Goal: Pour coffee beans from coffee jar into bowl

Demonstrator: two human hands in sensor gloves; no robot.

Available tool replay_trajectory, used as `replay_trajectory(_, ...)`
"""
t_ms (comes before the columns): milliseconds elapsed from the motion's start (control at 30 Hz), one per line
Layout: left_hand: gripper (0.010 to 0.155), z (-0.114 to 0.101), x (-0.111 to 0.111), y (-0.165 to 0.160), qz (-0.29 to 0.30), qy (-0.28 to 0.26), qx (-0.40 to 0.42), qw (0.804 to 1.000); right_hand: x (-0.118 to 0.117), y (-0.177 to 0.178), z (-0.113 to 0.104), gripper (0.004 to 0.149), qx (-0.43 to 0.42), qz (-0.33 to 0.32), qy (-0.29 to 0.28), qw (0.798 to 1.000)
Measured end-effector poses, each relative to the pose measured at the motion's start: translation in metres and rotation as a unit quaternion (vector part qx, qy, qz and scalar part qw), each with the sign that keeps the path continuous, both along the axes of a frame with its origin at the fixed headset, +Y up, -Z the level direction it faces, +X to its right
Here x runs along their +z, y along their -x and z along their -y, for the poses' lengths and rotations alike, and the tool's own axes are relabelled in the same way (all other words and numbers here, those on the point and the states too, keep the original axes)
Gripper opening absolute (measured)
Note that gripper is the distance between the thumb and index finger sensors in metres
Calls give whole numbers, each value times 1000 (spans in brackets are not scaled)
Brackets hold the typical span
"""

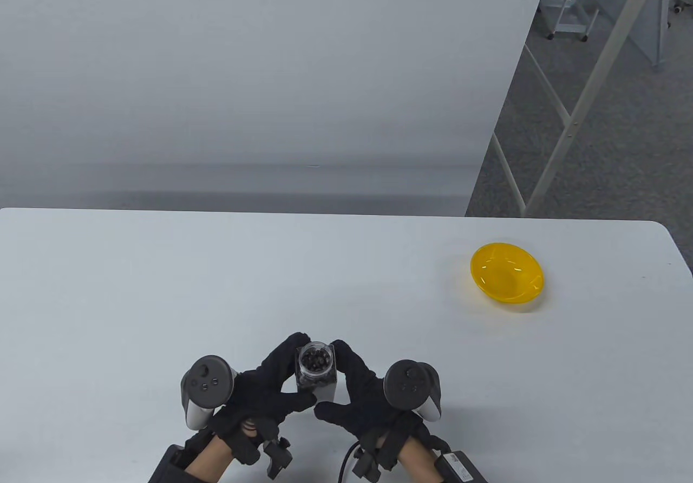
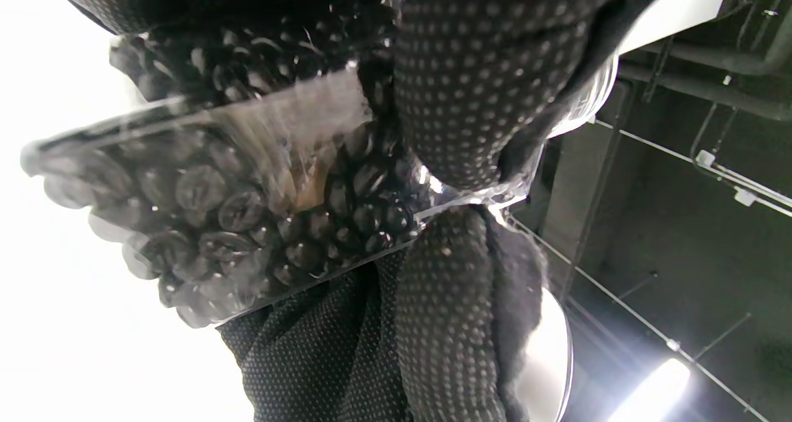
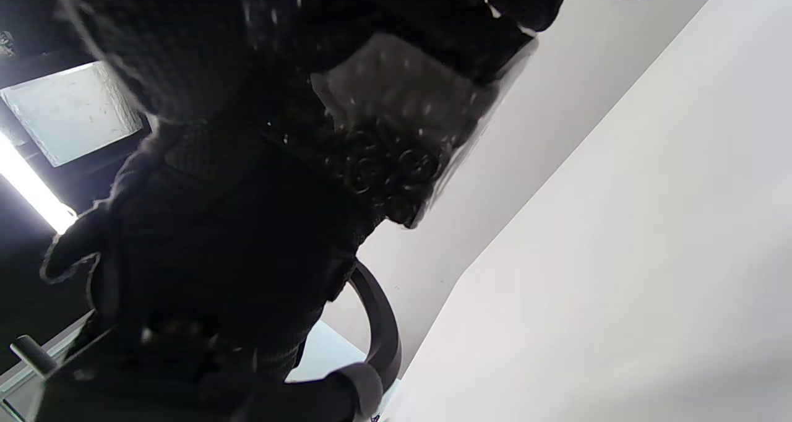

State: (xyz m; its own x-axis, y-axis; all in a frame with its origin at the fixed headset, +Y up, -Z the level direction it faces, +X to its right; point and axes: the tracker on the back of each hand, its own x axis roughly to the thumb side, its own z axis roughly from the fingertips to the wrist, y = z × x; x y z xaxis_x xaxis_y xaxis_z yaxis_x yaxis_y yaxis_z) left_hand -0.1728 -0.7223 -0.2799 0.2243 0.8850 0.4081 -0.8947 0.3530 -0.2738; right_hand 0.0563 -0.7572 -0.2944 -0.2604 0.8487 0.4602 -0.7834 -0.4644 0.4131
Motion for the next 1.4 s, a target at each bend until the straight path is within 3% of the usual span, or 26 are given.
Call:
replay_trajectory(267,92,9,2,-9,33,20,9,999,-1,-2,6,100,-26,-7,20,999)
replay_trajectory(367,90,13,3,-14,43,27,9,999,-3,-5,7,98,-73,2,41,996)
replay_trajectory(633,88,7,4,-13,21,-15,-65,998,-5,-9,7,93,-97,23,47,994)
replay_trajectory(800,91,-2,7,-7,-2,-59,-150,987,-8,-13,9,92,-95,32,53,994)
replay_trajectory(900,90,-6,7,3,-22,-83,-199,976,-8,-17,10,92,-98,43,55,993)
replay_trajectory(1100,96,-7,11,38,-94,-141,-342,924,-7,-30,10,92,-86,63,49,993)
replay_trajectory(1400,96,3,6,96,-192,-124,-434,872,-11,-56,11,92,-76,123,53,988)
